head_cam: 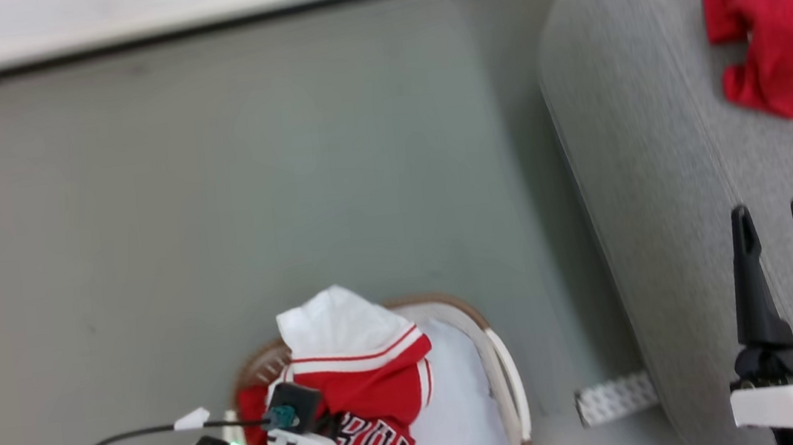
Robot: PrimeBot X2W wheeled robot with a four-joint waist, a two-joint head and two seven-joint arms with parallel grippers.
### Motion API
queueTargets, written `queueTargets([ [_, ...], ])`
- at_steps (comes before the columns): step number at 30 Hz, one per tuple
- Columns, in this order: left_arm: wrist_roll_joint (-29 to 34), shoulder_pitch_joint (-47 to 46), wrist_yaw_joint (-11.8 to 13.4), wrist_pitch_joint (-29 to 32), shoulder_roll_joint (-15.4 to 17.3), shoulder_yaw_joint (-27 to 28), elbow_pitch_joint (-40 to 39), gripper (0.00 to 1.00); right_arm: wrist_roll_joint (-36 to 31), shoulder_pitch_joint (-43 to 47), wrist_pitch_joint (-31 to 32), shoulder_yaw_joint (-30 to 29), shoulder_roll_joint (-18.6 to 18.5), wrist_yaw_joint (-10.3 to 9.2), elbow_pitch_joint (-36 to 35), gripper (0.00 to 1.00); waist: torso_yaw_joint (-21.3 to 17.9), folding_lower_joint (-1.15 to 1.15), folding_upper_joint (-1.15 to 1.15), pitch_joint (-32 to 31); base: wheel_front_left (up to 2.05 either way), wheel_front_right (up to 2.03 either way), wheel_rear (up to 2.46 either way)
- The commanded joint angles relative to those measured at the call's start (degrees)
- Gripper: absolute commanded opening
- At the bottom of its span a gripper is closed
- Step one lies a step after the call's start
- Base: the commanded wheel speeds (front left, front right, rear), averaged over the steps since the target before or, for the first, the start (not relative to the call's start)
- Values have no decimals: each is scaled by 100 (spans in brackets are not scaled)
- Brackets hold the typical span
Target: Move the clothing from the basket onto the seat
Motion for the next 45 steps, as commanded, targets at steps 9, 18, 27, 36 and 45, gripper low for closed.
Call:
queueTargets([
  [9, -665, 789, -9, 87, -23, -33, -1426, 0, -169, 646, 3, -224, -14, -12, 271, 100, 900, 0, 0, -1875, 0, 0, 0],
  [18, -946, 1529, 340, 947, 306, 187, -3960, 0, -386, 1175, 3, -290, -14, -12, 462, 100, 1147, 0, 0, -2746, 0, 0, 0],
  [27, -1156, 1883, 626, 1882, 641, 414, -6354, 0, -516, 1299, 3, 9, -12, -12, 472, 100, 1150, 0, 0, -3000, 0, 0, 0],
  [36, -1240, 1818, 796, 2406, 876, 657, -7315, 0, -923, 1172, 3, 754, -31, -12, 377, 100, 1051, 0, 0, -3015, 0, 0, 0],
  [45, -1270, 1894, 788, 2511, 829, 486, -7487, 0, -119, 512, 588, 2736, -1103, -13, -30, 100, 1059, 0, 0, -2985, 0, 0, 0],
])
